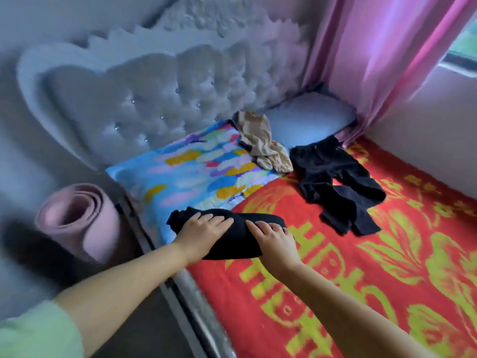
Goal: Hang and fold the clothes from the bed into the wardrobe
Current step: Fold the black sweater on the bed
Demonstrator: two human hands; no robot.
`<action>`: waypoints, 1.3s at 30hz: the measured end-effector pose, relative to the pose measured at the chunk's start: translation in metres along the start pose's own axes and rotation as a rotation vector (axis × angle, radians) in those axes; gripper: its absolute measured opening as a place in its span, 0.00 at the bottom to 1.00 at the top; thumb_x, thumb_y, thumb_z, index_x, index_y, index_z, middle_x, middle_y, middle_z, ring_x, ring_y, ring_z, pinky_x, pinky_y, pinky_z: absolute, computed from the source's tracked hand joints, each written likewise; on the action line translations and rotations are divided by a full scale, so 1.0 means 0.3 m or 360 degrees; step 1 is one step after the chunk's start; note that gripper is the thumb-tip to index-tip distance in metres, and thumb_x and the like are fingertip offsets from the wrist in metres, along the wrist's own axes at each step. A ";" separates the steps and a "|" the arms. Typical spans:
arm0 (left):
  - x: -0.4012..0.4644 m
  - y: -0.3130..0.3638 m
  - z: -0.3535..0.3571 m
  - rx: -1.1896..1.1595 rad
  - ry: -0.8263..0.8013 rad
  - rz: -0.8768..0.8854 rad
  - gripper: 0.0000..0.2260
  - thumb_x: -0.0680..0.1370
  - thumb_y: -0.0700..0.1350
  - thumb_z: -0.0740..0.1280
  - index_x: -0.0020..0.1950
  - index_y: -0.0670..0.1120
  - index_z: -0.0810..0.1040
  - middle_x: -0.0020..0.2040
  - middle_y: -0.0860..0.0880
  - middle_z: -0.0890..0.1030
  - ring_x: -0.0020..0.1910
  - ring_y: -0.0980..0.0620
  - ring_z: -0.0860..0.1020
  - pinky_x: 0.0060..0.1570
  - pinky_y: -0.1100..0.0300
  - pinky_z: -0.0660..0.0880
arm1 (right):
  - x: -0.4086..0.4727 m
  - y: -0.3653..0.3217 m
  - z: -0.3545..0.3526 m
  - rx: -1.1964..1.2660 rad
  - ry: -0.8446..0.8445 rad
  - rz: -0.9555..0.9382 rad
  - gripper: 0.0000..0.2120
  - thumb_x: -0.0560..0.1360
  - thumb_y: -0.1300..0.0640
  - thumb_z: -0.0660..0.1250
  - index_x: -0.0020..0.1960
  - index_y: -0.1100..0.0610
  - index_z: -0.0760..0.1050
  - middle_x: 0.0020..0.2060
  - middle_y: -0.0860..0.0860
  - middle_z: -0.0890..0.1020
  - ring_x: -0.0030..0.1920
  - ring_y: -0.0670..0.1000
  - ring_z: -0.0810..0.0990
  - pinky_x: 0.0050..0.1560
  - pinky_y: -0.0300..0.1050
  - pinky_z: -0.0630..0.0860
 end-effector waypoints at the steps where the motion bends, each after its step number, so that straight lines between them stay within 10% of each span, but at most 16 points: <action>1: -0.109 -0.058 -0.039 0.0050 -0.0016 -0.0124 0.33 0.52 0.37 0.80 0.57 0.47 0.82 0.48 0.49 0.84 0.44 0.47 0.84 0.41 0.49 0.81 | 0.032 -0.104 -0.024 -0.0042 0.0022 -0.0144 0.40 0.58 0.57 0.77 0.69 0.50 0.70 0.56 0.50 0.80 0.51 0.58 0.81 0.44 0.55 0.79; 5: -0.517 -0.210 -0.141 0.0107 0.0009 -0.0464 0.33 0.52 0.36 0.80 0.57 0.47 0.82 0.47 0.49 0.84 0.42 0.47 0.83 0.40 0.49 0.81 | 0.084 -0.487 -0.062 -0.0076 0.0040 -0.0488 0.42 0.53 0.57 0.78 0.66 0.50 0.71 0.51 0.49 0.82 0.46 0.56 0.82 0.38 0.52 0.79; 12: -1.386 -0.332 -0.248 0.0240 -0.0096 -0.0949 0.35 0.52 0.36 0.75 0.60 0.47 0.79 0.46 0.50 0.83 0.40 0.48 0.83 0.42 0.53 0.80 | -0.078 -1.274 -0.058 -0.0109 -0.0079 -0.1094 0.36 0.74 0.61 0.61 0.78 0.49 0.49 0.71 0.49 0.64 0.69 0.57 0.66 0.65 0.52 0.67; 17: -2.012 -0.290 -0.287 0.0269 -0.0258 -0.1280 0.37 0.51 0.36 0.76 0.59 0.47 0.76 0.40 0.50 0.82 0.35 0.48 0.81 0.36 0.56 0.80 | -0.280 -1.806 0.066 -0.0034 -0.0239 -0.1489 0.41 0.62 0.52 0.75 0.73 0.48 0.64 0.60 0.48 0.77 0.56 0.57 0.79 0.52 0.52 0.78; 20: -2.316 -0.261 -0.315 0.0194 -0.0323 -0.1498 0.36 0.55 0.38 0.75 0.62 0.49 0.69 0.41 0.51 0.81 0.36 0.49 0.81 0.33 0.56 0.79 | -0.389 -2.088 0.111 -0.0132 -0.0380 -0.1665 0.39 0.72 0.50 0.68 0.77 0.47 0.51 0.70 0.48 0.66 0.67 0.57 0.69 0.64 0.51 0.68; 30: -2.720 -0.412 -0.213 -0.0193 -0.0724 -0.1851 0.40 0.51 0.42 0.77 0.62 0.52 0.69 0.41 0.54 0.81 0.35 0.52 0.81 0.28 0.59 0.77 | -0.355 -2.572 0.321 -0.0250 -0.0581 -0.1844 0.40 0.73 0.53 0.67 0.77 0.45 0.47 0.72 0.49 0.63 0.68 0.55 0.66 0.64 0.51 0.68; 36: -2.779 -0.786 -0.026 -0.0291 -0.0825 -0.1751 0.32 0.73 0.37 0.64 0.75 0.50 0.57 0.64 0.46 0.74 0.61 0.43 0.75 0.55 0.48 0.75 | -0.067 -2.806 0.498 -0.0182 -0.0697 -0.1765 0.39 0.73 0.51 0.66 0.77 0.45 0.47 0.73 0.48 0.62 0.68 0.55 0.66 0.65 0.50 0.68; 39: -2.838 -0.991 0.098 -0.0267 -0.0833 -0.1745 0.33 0.66 0.39 0.71 0.70 0.50 0.67 0.53 0.48 0.81 0.48 0.46 0.81 0.42 0.53 0.80 | 0.074 -2.957 0.575 -0.0173 -0.0658 -0.1771 0.39 0.73 0.50 0.66 0.77 0.46 0.48 0.72 0.49 0.63 0.67 0.56 0.69 0.63 0.49 0.69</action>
Point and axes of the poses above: each hand's wrist, its own x-axis towards the middle knuckle, its own z-axis out of the palm, y = z × x, the point moved 1 cm from there along x, towards the middle knuckle
